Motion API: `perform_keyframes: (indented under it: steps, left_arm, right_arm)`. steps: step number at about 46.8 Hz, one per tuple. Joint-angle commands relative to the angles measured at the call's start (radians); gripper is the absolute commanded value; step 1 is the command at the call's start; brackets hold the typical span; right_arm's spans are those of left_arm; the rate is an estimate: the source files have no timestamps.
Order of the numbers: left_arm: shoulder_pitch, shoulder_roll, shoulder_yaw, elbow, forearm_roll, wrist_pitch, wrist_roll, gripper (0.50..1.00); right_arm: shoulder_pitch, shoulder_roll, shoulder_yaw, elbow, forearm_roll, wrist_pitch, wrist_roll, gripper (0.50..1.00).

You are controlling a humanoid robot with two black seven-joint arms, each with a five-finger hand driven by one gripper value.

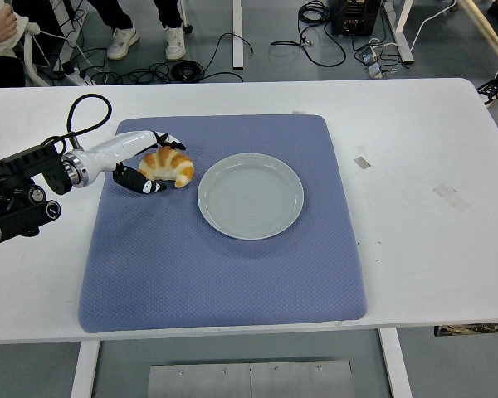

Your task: Place the bread on the plate

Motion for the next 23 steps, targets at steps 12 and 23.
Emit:
perform_keyframes:
  steps: [12,23]
  left_arm:
    - [-0.008,-0.026,-0.001,0.02,0.0,0.007,0.0,0.508]
    - [-0.038,-0.02,-0.001,0.017,0.0,0.007,-0.002,0.5]
  right_arm:
    - [0.001,0.0,0.0,0.0,0.0,0.0,0.0,1.0]
    - [-0.001,0.0,0.0,0.0,0.0,0.0,0.0,1.0]
